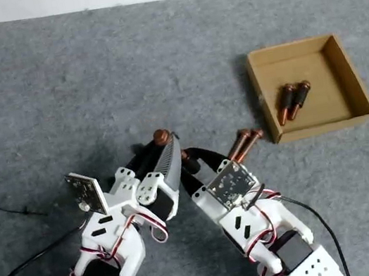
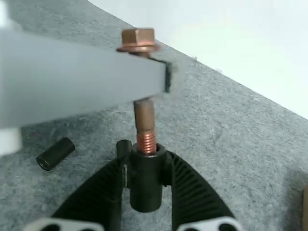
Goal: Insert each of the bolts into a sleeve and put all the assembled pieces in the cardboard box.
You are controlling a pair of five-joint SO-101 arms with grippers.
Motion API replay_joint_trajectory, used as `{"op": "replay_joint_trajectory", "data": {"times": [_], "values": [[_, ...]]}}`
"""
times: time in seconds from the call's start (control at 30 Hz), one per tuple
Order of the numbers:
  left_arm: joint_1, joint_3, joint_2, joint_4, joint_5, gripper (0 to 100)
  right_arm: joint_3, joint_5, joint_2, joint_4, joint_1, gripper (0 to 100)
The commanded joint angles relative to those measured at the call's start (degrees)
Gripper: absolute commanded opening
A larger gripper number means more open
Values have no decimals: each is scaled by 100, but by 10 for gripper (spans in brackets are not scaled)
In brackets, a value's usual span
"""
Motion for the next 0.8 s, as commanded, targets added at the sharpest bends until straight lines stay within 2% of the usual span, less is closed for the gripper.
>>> {"op": "replay_joint_trajectory", "data": {"times": [0.0, 0.5, 0.77], "values": [[286, 127, 40, 185, 18, 6, 576, 26, -127, -31, 75, 5], [400, 127, 40, 246, -185, 24, 593, 26, -127, -31, 75, 5], [391, 127, 40, 264, 211, 308, 593, 26, -127, -31, 84, 5]]}}
